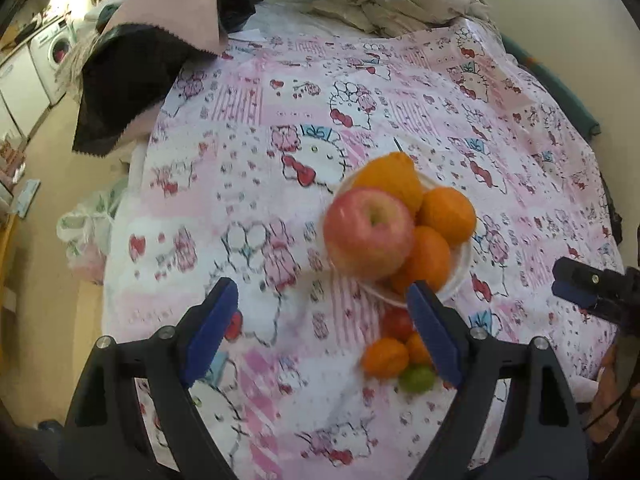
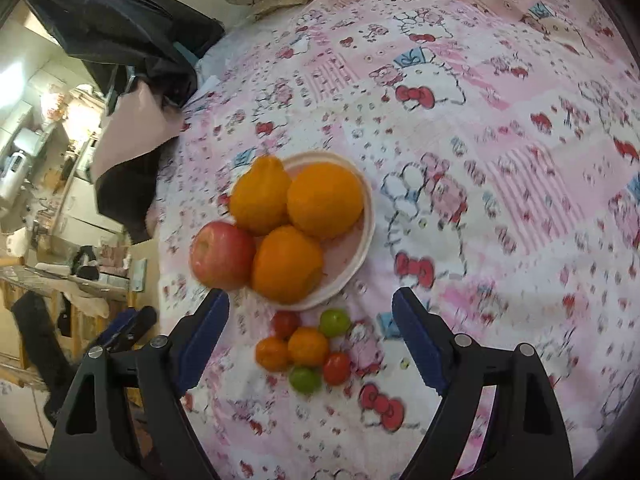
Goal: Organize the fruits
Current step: 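Move the left tool to a small mandarin beside the plate and grasp it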
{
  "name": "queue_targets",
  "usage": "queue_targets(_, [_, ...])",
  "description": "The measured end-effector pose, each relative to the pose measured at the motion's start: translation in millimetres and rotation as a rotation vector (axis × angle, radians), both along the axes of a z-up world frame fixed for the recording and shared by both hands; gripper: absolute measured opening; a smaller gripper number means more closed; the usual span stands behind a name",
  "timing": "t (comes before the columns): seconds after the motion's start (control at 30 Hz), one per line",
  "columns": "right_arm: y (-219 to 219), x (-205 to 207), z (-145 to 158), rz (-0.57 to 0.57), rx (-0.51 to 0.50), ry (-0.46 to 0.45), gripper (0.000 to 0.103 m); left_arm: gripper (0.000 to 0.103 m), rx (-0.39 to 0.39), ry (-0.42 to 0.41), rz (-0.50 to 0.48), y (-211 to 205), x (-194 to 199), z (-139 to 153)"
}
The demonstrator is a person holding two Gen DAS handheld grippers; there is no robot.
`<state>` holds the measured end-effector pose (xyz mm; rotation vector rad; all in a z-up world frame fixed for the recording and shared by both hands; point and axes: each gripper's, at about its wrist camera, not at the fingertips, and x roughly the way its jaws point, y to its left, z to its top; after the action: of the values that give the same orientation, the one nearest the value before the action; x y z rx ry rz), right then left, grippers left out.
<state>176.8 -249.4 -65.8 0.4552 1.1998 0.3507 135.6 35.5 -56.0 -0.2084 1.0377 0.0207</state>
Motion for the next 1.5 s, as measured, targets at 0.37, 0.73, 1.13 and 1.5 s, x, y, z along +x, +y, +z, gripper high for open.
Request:
queue_targets(0.37, [5.4,-65.7,4.4,-0.038,-0.025,-0.082,0.086,0.084,-0.019,0.055,-0.059,-38.8,-18.9,-39.8])
queue_targets(0.73, [3.9,-65.7,-5.0,-0.030,-0.034,-0.064,0.086,0.069,-0.046,0.203,-0.183,-75.9,-8.5,-92.8])
queue_targets(1.13, [6.5,-63.8,-6.8,-0.029,-0.019,-0.056,0.086,0.055,-0.090,0.248,-0.204,-84.3,-1.5,-112.4])
queue_targets(1.5, [12.3,-63.0,-5.8,-0.015,-0.030,-0.062,0.086,0.039,-0.083,0.260,-0.191,-76.6,-2.2,-107.8])
